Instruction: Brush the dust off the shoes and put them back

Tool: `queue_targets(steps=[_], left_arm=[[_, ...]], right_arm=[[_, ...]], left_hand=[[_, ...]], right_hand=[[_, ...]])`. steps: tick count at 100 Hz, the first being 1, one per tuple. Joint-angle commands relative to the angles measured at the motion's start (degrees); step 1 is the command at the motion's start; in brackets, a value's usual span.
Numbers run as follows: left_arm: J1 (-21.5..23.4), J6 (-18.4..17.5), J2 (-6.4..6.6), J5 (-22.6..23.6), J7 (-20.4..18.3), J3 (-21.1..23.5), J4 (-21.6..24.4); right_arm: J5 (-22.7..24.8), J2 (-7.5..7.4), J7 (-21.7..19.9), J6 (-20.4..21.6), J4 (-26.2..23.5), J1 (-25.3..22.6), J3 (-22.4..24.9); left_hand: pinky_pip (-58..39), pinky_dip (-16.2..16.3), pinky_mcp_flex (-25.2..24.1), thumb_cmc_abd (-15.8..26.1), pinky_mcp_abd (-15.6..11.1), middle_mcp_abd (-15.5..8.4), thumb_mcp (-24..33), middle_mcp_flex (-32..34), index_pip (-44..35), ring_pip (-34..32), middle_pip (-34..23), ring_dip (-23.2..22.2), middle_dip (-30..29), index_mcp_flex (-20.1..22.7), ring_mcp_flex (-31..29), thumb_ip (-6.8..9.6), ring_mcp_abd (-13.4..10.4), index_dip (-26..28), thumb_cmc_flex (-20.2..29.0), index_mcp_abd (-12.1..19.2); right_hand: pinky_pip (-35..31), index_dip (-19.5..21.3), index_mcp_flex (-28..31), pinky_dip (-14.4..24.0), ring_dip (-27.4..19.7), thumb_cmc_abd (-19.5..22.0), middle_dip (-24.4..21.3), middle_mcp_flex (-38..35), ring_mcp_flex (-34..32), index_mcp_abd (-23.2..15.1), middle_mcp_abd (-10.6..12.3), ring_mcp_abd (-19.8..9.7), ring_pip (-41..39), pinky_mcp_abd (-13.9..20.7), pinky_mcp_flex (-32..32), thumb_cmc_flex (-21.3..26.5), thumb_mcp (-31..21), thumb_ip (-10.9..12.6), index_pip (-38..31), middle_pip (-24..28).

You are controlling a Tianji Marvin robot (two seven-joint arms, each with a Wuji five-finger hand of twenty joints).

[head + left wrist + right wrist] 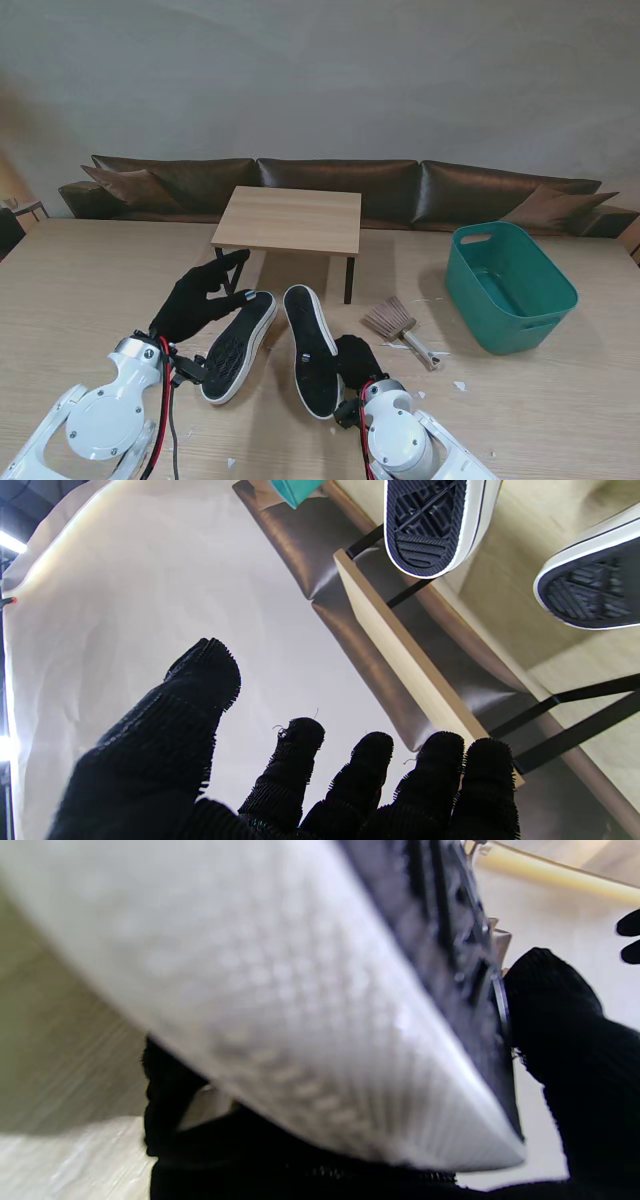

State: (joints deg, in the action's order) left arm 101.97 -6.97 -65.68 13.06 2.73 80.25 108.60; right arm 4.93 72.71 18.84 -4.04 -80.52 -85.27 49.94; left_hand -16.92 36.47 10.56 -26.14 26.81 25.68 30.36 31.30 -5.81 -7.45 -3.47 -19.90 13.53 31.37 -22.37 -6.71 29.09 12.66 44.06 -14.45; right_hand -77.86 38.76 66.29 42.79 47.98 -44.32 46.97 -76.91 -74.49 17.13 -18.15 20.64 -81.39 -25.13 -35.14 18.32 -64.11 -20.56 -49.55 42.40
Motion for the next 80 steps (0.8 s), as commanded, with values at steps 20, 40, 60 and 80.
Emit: queue_targets(steps=[20,40,60,80], left_arm=[[2.51,0.67,0.14,0.41,-0.45,1.25,0.54],[3.26,0.91,0.01,0.35,0.06,1.52,0.29],[3.44,1.22,-0.10,0.12,0.39,1.56,-0.20],[3.22,1.91,-0.14,-0.20,0.40,1.20,-0.07]], right_arm=[[0.57,2.47,1.90,-6.67,-0.83,0.47,-1.81],[-0.79,3.79,2.90,-11.73,-0.40,1.54,-3.04],[-2.86,4.67,2.53,-16.83,-0.61,2.33,-3.23],[-2.59,4.95,2.00,-20.35,-0.95,3.10,-3.77]], left_hand=[[1.39,1.60,0.79,2.71,-1.45,-0.73,-1.22,2.52,-0.72,-1.06,-0.72,-0.81,1.56,1.95,0.05,2.18,0.00,1.35,0.56,0.89],[1.47,2.09,0.81,2.99,-1.39,-0.68,-1.73,2.97,-0.76,-1.23,-0.79,-1.06,2.14,2.24,-0.19,2.27,0.13,1.82,0.82,0.78],[1.55,2.48,0.85,3.14,-1.35,-0.52,-2.09,3.01,-0.75,-1.32,-0.72,-1.26,2.48,2.50,-0.31,2.37,0.24,2.16,1.16,0.69],[1.66,2.73,0.86,3.36,-1.37,-0.56,-2.41,3.15,-0.74,-1.39,-0.73,-1.38,2.67,2.66,-0.43,2.41,0.09,2.39,1.24,0.63]], right_hand=[[-3.33,2.09,4.89,0.71,0.75,4.77,0.74,-5.20,-0.17,-3.73,1.57,-8.26,-1.66,-1.11,-19.33,9.36,-14.02,4.90,-9.91,-0.18],[-3.74,1.50,4.55,0.57,0.66,4.88,0.29,-4.86,-0.16,-4.13,1.73,-8.45,-1.57,-1.07,-19.49,9.09,-13.79,4.69,-9.42,-0.56],[-5.35,0.13,4.49,0.55,0.61,4.34,-0.55,-4.72,-0.22,-4.29,1.64,-8.58,-2.09,-1.62,-19.85,9.13,-14.12,4.37,-9.52,-0.43],[-5.72,-1.84,3.09,0.40,0.20,5.99,-1.56,-2.78,-0.17,-5.08,1.99,-8.21,-1.56,-0.87,-17.94,7.61,-12.59,4.40,-8.24,-0.88]])
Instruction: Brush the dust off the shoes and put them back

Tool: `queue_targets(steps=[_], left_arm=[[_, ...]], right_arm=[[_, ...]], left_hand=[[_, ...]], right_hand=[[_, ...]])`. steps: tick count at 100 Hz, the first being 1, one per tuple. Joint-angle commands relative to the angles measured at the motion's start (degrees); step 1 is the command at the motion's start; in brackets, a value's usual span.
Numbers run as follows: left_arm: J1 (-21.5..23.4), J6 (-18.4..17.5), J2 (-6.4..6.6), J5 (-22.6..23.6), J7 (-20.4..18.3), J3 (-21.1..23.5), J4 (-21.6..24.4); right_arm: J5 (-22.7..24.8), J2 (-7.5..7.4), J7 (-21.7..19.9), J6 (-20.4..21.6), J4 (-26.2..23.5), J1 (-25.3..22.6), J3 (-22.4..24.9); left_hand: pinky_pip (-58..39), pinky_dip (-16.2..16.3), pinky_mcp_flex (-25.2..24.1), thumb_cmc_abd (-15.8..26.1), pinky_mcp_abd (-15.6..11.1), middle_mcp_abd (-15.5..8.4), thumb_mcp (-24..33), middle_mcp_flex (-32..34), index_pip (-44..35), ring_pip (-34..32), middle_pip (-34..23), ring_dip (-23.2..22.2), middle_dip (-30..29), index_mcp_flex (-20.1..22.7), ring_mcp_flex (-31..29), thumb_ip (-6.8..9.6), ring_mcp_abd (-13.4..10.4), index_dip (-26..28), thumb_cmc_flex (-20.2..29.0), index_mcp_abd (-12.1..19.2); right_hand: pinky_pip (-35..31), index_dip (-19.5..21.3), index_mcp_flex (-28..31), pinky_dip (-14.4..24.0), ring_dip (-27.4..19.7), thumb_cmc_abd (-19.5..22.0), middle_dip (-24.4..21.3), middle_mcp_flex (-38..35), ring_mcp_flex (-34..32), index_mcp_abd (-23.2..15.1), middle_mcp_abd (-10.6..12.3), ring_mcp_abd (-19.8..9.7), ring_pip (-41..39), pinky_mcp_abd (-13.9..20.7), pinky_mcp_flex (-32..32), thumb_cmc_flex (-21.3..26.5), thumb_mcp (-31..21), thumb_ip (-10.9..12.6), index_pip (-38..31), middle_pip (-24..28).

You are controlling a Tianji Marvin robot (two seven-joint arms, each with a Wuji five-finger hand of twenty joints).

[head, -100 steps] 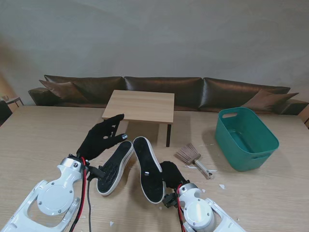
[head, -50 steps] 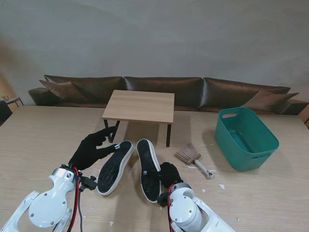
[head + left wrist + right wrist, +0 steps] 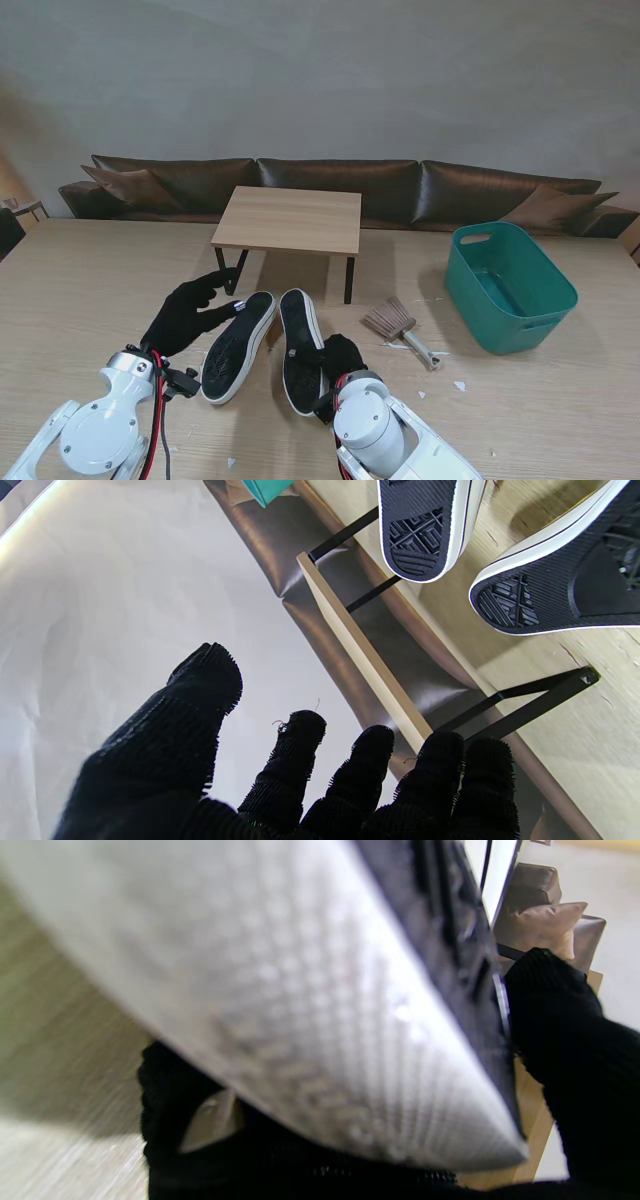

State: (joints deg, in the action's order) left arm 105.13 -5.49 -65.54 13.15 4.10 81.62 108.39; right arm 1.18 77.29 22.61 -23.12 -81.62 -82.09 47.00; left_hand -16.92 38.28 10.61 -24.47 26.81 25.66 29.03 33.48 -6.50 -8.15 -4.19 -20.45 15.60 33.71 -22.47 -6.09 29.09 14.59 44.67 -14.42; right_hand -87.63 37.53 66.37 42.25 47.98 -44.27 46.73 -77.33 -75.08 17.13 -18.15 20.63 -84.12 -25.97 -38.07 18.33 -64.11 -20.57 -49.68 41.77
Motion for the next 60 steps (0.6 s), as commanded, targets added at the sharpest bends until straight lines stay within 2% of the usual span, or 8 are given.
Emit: queue_targets(steps=[1,9,22,30,35,36,46,60], left_arm=[[0.06,0.46,-0.28,-0.30,-0.97,-0.19,0.15],[0.05,0.69,-0.28,-0.36,-1.00,-0.32,0.23],[0.17,1.17,-0.27,-0.43,-1.11,-0.45,0.44],[0.27,1.39,-0.29,-0.49,-1.07,-0.52,0.55],[0.33,1.54,-0.30,-0.53,-1.06,-0.55,0.63],[0.34,1.57,-0.30,-0.53,-1.06,-0.55,0.65],[0.37,1.82,-0.30,-0.59,-1.10,-0.63,0.71],[0.19,1.90,-0.31,-0.90,-1.19,-0.89,0.55]], right_arm=[[1.36,0.37,-1.82,-1.43,0.20,0.00,-0.92],[3.08,0.33,-2.24,-2.75,0.68,0.62,-1.67],[4.08,0.45,-2.79,-4.85,1.17,1.10,-2.28],[4.78,0.67,-2.56,-5.65,1.98,1.47,-2.62],[5.14,0.81,-2.29,-5.99,2.42,1.62,-2.74],[5.23,0.82,-2.26,-6.07,2.48,1.65,-2.76],[6.43,0.84,-2.01,-6.72,3.03,1.94,-2.95],[7.25,0.58,-2.36,-8.00,2.68,1.76,-2.60]], left_hand=[[1.67,0.92,0.79,1.71,-1.38,-0.55,-1.10,1.03,-0.04,-0.69,-0.03,-0.84,0.63,0.30,-0.34,1.79,0.10,0.47,0.63,0.60],[1.72,1.02,0.79,1.74,-1.43,-0.51,-1.19,1.11,-0.08,-0.70,-0.06,-0.88,0.72,0.46,-0.34,1.82,0.14,0.58,0.70,0.42],[1.78,1.12,0.79,1.85,-1.39,-0.58,-1.33,1.30,-0.20,-0.73,-0.13,-0.94,0.85,0.80,-0.39,1.84,0.06,0.75,0.72,0.41],[1.81,1.19,0.82,1.88,-1.39,-0.49,-1.40,1.49,-0.22,-0.75,-0.20,-0.98,0.95,0.90,-0.41,1.86,0.02,0.83,0.79,0.33],[1.85,1.21,0.77,1.96,-1.43,-0.46,-1.48,1.54,-0.27,-0.75,-0.22,-0.99,1.01,1.03,-0.43,1.86,0.05,0.89,0.79,0.30],[1.86,1.22,0.77,1.98,-1.42,-0.45,-1.50,1.59,-0.33,-0.76,-0.24,-1.00,1.02,1.18,-0.44,1.86,0.07,0.92,0.79,0.30],[1.88,1.28,0.80,2.00,-1.42,-0.42,-1.60,1.93,-0.39,-0.81,-0.37,-1.05,1.20,1.36,-0.54,1.88,0.13,1.04,0.92,0.01],[1.90,1.37,0.86,2.17,-1.40,-0.35,-1.78,2.28,-0.39,-0.89,-0.50,-1.13,1.46,1.43,-0.68,1.89,0.08,1.18,0.96,0.00]], right_hand=[[4.00,-0.75,2.78,0.95,0.13,6.31,-1.34,-2.05,0.42,-5.18,2.04,-8.15,1.26,0.11,-14.77,7.38,-12.37,4.53,-7.87,-0.23],[2.99,-0.66,1.08,1.23,-0.53,9.88,-0.74,0.90,0.39,-5.88,2.81,-8.16,1.55,1.28,-13.08,4.07,-10.27,7.01,-4.85,1.54],[2.42,-1.86,-4.14,1.53,-1.36,10.04,-0.16,5.71,0.42,-5.77,3.59,-7.66,2.64,2.02,-10.71,2.96,-9.01,6.78,-1.66,3.21],[2.11,-2.49,-6.12,1.63,-1.86,10.82,-0.48,7.53,0.42,-5.45,4.02,-7.66,3.12,2.41,-9.84,1.84,-8.49,7.63,0.05,4.33],[2.05,-2.95,-7.11,1.63,-2.14,11.41,-0.99,8.61,0.41,-5.19,4.12,-7.59,3.33,2.44,-9.31,0.82,-8.03,8.99,2.01,4.81],[2.03,-2.41,-7.79,1.61,-2.32,11.81,-1.53,9.29,0.46,-5.17,4.26,-7.59,3.39,2.50,-9.05,0.08,-7.46,10.27,3.58,5.10],[1.83,-1.35,-9.57,1.70,-3.03,13.19,-2.36,10.98,0.41,-4.68,4.72,-7.66,4.33,2.84,-8.29,-1.23,-7.04,13.39,7.57,5.79],[1.76,-1.46,-11.34,1.72,-3.13,13.56,-2.64,11.69,0.43,-4.67,4.99,-7.67,4.29,2.91,-7.76,-1.08,-6.87,13.60,9.42,6.19]])
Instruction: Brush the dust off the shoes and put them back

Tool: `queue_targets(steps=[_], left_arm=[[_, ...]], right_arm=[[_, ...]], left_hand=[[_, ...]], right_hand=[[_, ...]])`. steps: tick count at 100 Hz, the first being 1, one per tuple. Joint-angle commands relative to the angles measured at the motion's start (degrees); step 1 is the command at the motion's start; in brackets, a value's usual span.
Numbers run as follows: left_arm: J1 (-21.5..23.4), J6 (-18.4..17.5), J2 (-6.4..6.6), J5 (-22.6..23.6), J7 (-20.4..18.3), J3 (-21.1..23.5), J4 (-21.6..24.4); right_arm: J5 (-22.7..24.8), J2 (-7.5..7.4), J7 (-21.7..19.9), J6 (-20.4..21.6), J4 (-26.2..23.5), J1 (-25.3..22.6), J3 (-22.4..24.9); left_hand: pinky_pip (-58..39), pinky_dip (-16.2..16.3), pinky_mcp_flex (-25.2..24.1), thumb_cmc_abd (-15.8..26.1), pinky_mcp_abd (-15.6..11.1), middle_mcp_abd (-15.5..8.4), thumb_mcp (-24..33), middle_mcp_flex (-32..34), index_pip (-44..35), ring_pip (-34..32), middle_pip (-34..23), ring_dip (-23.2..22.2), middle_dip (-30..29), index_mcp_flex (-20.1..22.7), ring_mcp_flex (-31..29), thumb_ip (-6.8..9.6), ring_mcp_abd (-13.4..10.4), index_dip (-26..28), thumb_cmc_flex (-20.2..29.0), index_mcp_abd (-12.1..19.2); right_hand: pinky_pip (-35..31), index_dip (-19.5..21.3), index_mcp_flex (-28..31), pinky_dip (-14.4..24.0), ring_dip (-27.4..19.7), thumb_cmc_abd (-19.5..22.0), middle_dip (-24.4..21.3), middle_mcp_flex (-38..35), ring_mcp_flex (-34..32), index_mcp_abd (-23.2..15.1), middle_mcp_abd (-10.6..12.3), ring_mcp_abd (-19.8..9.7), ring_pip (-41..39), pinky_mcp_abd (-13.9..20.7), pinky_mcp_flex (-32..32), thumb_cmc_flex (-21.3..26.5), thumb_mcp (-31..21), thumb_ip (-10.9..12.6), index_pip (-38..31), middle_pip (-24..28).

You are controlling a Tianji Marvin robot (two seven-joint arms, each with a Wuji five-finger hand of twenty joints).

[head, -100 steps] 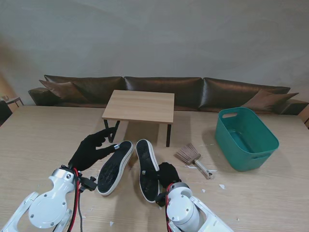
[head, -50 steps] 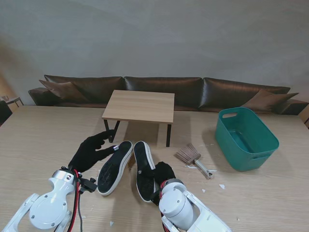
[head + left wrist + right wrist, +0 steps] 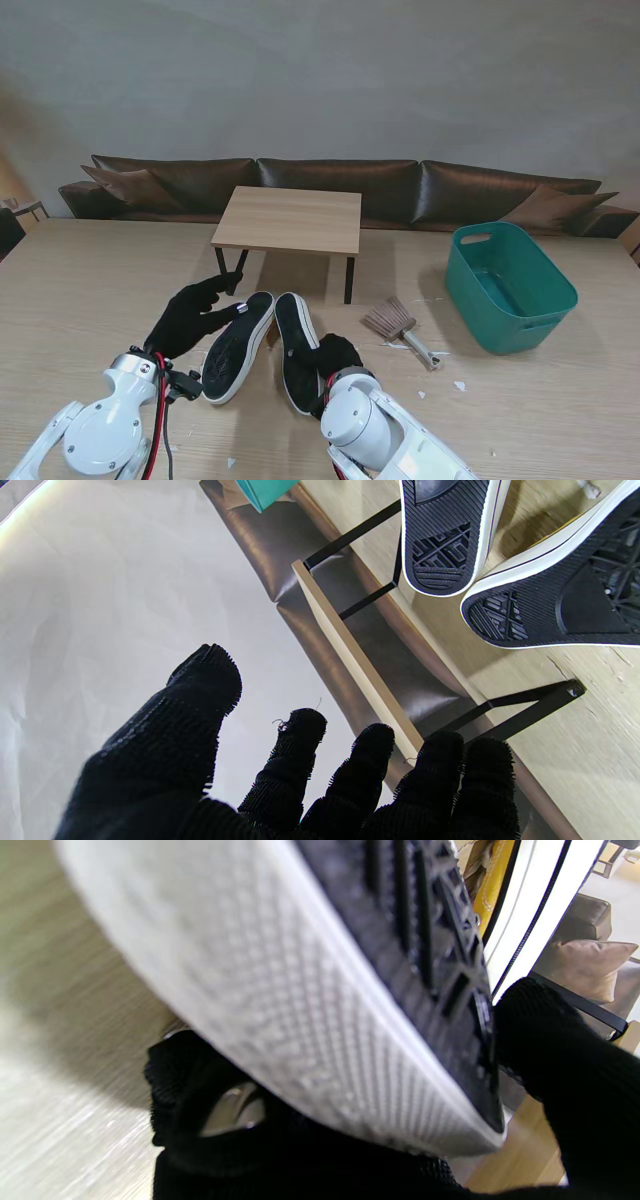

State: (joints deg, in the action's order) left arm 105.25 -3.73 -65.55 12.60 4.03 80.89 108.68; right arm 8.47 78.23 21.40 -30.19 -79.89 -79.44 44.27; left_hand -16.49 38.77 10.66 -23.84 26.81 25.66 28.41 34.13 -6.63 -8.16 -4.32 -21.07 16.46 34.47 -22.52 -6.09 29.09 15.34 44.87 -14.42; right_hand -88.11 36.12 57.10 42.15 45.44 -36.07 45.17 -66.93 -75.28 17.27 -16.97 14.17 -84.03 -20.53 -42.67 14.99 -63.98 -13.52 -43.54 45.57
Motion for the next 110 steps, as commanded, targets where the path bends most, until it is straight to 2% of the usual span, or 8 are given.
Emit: queue_targets(steps=[1,23,29,34,35,45,68,110], left_arm=[[0.05,0.14,-0.29,-0.38,-1.14,-0.17,0.24],[-0.34,0.32,-0.22,-0.79,-1.63,-0.53,-0.16],[-0.37,0.32,-0.21,-0.81,-1.70,-0.55,-0.24],[-0.38,0.30,-0.20,-0.83,-1.74,-0.56,-0.30],[-0.39,0.29,-0.20,-0.83,-1.74,-0.56,-0.31],[-0.41,0.29,-0.20,-0.79,-1.73,-0.56,-0.39],[-0.43,0.29,-0.22,-0.98,-1.72,-0.69,-0.56],[-0.28,0.49,-0.34,-1.51,-1.41,-0.99,-0.58]], right_arm=[[0.07,-0.38,-1.17,-0.96,0.96,-0.89,0.13],[2.42,-1.00,-1.63,-1.64,1.10,-0.88,0.23],[2.86,-1.26,-2.09,-1.94,0.87,-0.88,0.27],[3.34,-1.46,-2.45,-2.22,0.74,-0.84,0.26],[3.43,-1.49,-2.51,-2.26,0.73,-0.82,0.26],[4.05,-1.94,-3.36,-2.55,0.37,-0.77,0.31],[8.20,-3.13,-4.87,-2.76,0.29,-0.02,-0.52],[20.30,-4.81,-2.45,-0.31,1.98,1.81,-2.96]], left_hand=[[1.47,0.90,0.81,1.55,-1.45,-0.30,-1.17,1.68,-0.28,-0.90,-0.39,-0.51,0.62,0.75,-0.66,1.90,0.09,0.45,0.78,-0.06],[1.52,1.00,0.80,1.71,-1.45,-0.32,-1.53,2.12,-0.35,-0.95,-0.55,-0.62,1.05,1.03,-0.69,1.93,0.22,0.67,0.93,-0.32],[1.53,1.02,0.78,1.87,-1.44,-0.29,-1.59,2.20,-0.36,-0.96,-0.58,-0.64,1.13,1.07,-0.70,1.94,0.13,0.71,0.96,-0.20],[1.54,1.04,0.78,1.84,-1.41,-0.31,-1.65,2.24,-0.43,-0.99,-0.59,-0.67,1.20,1.25,-0.74,1.95,0.12,0.77,1.02,-0.25],[1.53,1.05,0.81,1.83,-1.39,-0.28,-1.67,2.25,-0.46,-0.99,-0.59,-0.67,1.21,1.34,-0.74,1.95,0.13,0.78,1.01,-0.25],[1.53,1.09,0.84,1.96,-1.32,-0.21,-1.80,2.56,-0.51,-1.00,-0.71,-0.71,1.39,1.49,-0.77,1.96,0.15,0.88,1.00,-0.26],[1.52,1.17,0.90,2.33,-1.37,-0.12,-2.13,2.85,-0.66,-1.13,-0.79,-0.83,1.73,1.87,-0.95,1.99,0.22,1.11,1.17,-0.24],[1.47,1.30,1.11,3.06,-1.17,0.06,-2.99,3.56,-0.64,-1.39,-0.93,-1.08,2.16,2.09,-1.42,2.05,0.31,1.31,1.54,-0.23]], right_hand=[[2.22,-0.09,-2.18,1.83,-0.60,5.35,-1.09,1.33,0.63,-4.83,3.85,-1.22,4.20,-2.53,-3.13,2.15,-6.92,6.54,3.38,2.41],[1.64,-3.96,-6.28,1.84,-0.87,4.12,-1.77,2.24,0.56,-4.34,4.37,-2.06,4.07,-2.16,-3.21,-0.60,-4.03,6.79,8.68,3.11],[1.25,-8.93,-8.28,1.56,-0.90,4.01,-2.11,2.42,0.57,-3.52,4.48,-2.14,3.89,-2.06,-3.45,-0.96,-3.03,6.85,11.74,3.21],[1.15,-10.12,-9.95,1.51,-0.90,4.06,-2.15,2.54,0.55,-2.86,4.50,-2.20,3.83,-2.09,-3.52,-1.37,-2.64,6.78,12.63,3.20],[0.97,-14.70,-10.78,1.19,-0.91,3.93,-2.23,2.65,0.55,-2.64,4.61,-2.34,3.69,-2.01,-3.56,-1.55,-2.29,6.85,11.67,3.26],[0.86,-21.62,-15.62,1.14,-0.98,4.03,-2.20,3.77,0.54,-1.48,4.58,-2.27,3.74,-2.02,-3.23,-2.37,-0.40,6.75,10.24,3.22],[1.09,-23.16,-22.15,1.15,-1.61,4.59,-2.20,6.11,0.50,-0.16,5.23,-2.99,4.77,-1.03,-1.90,-4.19,3.49,6.85,9.26,3.85],[2.12,-22.95,-22.50,0.61,-2.65,3.88,-2.31,7.20,0.47,-6.94,7.79,-4.64,6.68,1.15,-0.66,-3.60,4.02,7.22,6.64,4.28]])
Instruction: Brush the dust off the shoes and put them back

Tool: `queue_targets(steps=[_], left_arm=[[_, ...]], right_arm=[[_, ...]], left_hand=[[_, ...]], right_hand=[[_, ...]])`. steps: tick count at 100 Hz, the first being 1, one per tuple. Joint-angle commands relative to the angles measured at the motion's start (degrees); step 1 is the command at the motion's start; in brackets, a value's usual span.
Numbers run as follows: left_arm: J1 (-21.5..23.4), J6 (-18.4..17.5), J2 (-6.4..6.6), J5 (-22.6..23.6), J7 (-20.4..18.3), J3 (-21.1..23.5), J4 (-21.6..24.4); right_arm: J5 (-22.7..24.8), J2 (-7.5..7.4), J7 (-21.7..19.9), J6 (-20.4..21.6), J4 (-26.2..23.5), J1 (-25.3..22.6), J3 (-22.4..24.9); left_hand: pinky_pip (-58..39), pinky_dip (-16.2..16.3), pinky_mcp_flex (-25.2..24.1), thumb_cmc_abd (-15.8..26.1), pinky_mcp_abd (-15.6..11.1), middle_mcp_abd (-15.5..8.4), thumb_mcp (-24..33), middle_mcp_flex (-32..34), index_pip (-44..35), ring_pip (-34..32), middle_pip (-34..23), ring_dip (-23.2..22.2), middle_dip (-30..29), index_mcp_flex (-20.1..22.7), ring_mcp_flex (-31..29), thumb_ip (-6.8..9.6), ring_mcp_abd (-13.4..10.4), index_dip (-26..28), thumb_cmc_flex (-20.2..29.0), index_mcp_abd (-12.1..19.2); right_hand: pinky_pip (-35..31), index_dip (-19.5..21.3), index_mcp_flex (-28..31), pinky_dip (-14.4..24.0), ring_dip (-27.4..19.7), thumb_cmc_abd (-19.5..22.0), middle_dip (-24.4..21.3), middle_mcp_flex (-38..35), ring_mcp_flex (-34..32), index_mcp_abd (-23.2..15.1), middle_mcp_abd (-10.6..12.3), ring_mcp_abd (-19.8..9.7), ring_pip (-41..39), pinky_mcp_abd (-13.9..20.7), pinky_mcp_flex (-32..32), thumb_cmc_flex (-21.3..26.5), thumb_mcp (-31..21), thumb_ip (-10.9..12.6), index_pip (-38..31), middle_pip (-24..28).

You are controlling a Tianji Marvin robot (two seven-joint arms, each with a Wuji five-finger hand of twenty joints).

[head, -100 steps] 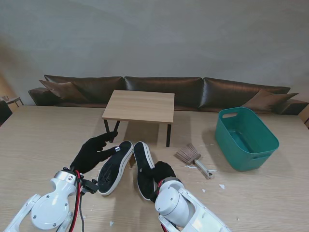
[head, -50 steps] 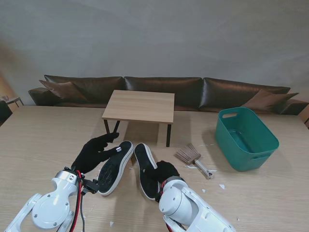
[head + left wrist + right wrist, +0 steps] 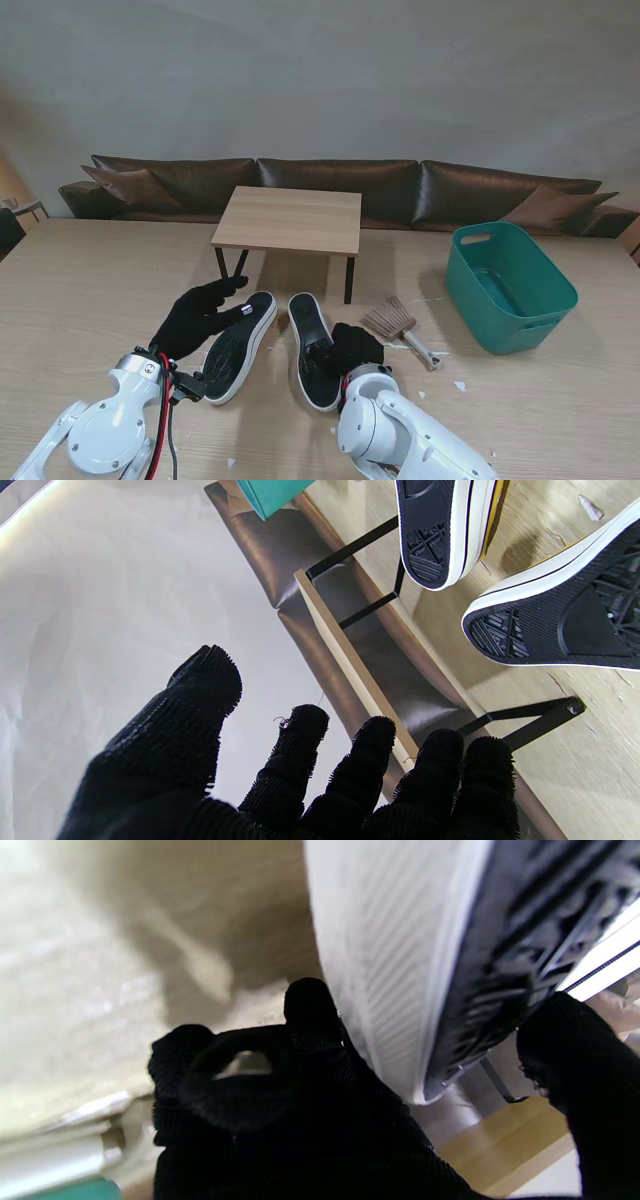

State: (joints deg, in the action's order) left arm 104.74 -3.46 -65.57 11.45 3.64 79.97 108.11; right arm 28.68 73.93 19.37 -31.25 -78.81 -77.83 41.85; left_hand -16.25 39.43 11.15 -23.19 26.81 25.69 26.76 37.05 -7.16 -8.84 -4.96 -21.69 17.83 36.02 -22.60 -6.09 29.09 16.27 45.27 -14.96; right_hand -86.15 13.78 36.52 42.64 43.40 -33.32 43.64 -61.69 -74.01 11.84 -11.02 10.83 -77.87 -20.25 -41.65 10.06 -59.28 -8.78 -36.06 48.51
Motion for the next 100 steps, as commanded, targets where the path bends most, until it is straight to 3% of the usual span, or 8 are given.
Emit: queue_targets(steps=[1,27,39,52,58,66,84,100], left_arm=[[0.23,0.22,-0.31,-0.37,-1.02,-0.09,-0.02],[0.49,0.65,-0.27,-0.69,-1.37,-0.11,0.14],[0.62,0.86,-0.28,-0.77,-1.40,-0.16,0.19],[0.66,1.14,-0.28,-1.02,-1.48,-0.27,0.24],[0.66,1.23,-0.25,-1.12,-1.66,-0.28,0.23],[0.67,1.32,-0.21,-1.26,-1.89,-0.29,0.20],[0.68,1.58,-0.25,-1.54,-1.87,-0.47,0.15],[0.89,1.96,-0.15,-1.75,-2.39,-0.33,0.33]], right_arm=[[0.43,-0.56,-0.34,0.83,1.01,0.27,-0.65],[7.27,-1.82,0.40,1.99,2.91,1.77,-3.00],[8.93,-2.40,-0.22,1.83,2.85,1.95,-3.49],[9.47,-2.89,-1.47,1.75,2.55,2.06,-3.68],[9.62,-3.00,-1.61,2.09,2.75,2.19,-3.77],[10.36,-3.36,-1.87,2.78,2.80,2.26,-3.86],[12.15,-4.52,-3.93,4.18,2.04,2.49,-4.17],[13.41,-5.20,-4.99,5.02,1.34,2.57,-4.18]], left_hand=[[1.24,0.63,0.62,2.42,-1.18,0.01,-1.36,0.67,-0.06,-0.72,-0.30,-0.47,0.80,0.42,-1.34,2.05,0.36,0.37,1.15,0.37],[1.23,0.71,0.56,2.64,-1.25,-0.02,-1.91,0.82,0.03,-0.84,-0.34,-0.61,1.00,0.30,-1.51,2.11,0.33,0.39,1.23,0.46],[1.25,0.77,0.44,2.74,-1.28,-0.15,-2.14,0.83,-0.01,-0.85,-0.35,-0.67,1.08,0.42,-1.51,2.13,0.30,0.42,1.28,0.50],[1.26,0.84,0.29,2.90,-1.23,-0.05,-2.35,0.85,0.01,-0.86,-0.36,-0.73,1.16,0.38,-1.53,2.16,0.31,0.43,1.39,0.49],[1.30,0.87,0.17,3.02,-1.25,-0.04,-2.53,0.74,0.01,-0.82,-0.32,-0.74,1.17,0.37,-1.47,2.15,0.29,0.44,1.37,0.63],[1.31,0.91,0.08,3.08,-1.28,-0.14,-2.71,0.74,0.09,-0.83,-0.34,-0.78,1.21,0.16,-1.49,2.17,0.24,0.43,1.43,0.74],[1.32,1.04,-0.09,3.16,-1.30,-0.22,-3.07,0.60,-0.01,-0.80,-0.30,-0.86,1.24,0.36,-1.48,2.22,0.28,0.48,1.58,0.90],[1.35,1.14,-0.23,3.36,-1.29,-0.17,-3.45,0.60,-0.04,-0.80,-0.30,-0.93,1.25,0.42,-1.56,2.25,0.33,0.51,1.72,0.98]], right_hand=[[0.20,-0.59,-2.04,0.09,-0.67,1.07,-0.78,2.09,-0.80,-1.62,1.92,-1.34,0.66,0.93,-1.64,1.39,-0.73,2.47,-0.89,1.32],[2.83,-0.09,-11.46,-0.36,-3.74,-1.38,-1.92,9.94,-0.75,-7.59,4.08,-3.18,7.29,3.68,2.64,3.36,-2.23,2.07,-1.95,-0.06],[3.76,-0.06,-17.23,-0.06,-3.69,-3.40,-3.00,16.02,2.48,-11.17,4.97,-4.48,8.48,5.16,4.90,4.98,-3.27,1.73,-2.41,-0.34],[4.60,0.99,-19.75,0.42,-3.51,-5.25,-4.34,23.16,7.01,-14.68,5.48,-5.45,9.18,6.55,7.50,7.31,-4.93,1.44,-4.66,-0.61],[5.13,3.08,-20.07,0.70,-3.49,-6.37,-5.15,25.94,8.94,-16.41,5.75,-6.00,9.32,7.27,8.68,8.12,-6.06,1.01,-5.74,-0.01],[5.78,10.41,-20.43,1.25,-3.63,-7.71,-6.69,30.40,11.51,-18.81,6.15,-6.93,9.35,8.12,9.96,9.52,-7.10,0.62,-4.78,0.88],[6.71,13.95,-24.07,1.35,-3.49,-10.44,-6.43,37.11,14.83,-22.25,7.06,-8.78,8.95,9.42,11.94,11.83,-8.40,0.34,-3.50,2.03],[7.66,15.18,-26.23,1.28,-3.69,-12.09,-6.43,38.92,16.49,-23.89,7.79,-8.70,9.62,9.40,13.20,13.71,-9.30,0.24,-2.15,2.35]])
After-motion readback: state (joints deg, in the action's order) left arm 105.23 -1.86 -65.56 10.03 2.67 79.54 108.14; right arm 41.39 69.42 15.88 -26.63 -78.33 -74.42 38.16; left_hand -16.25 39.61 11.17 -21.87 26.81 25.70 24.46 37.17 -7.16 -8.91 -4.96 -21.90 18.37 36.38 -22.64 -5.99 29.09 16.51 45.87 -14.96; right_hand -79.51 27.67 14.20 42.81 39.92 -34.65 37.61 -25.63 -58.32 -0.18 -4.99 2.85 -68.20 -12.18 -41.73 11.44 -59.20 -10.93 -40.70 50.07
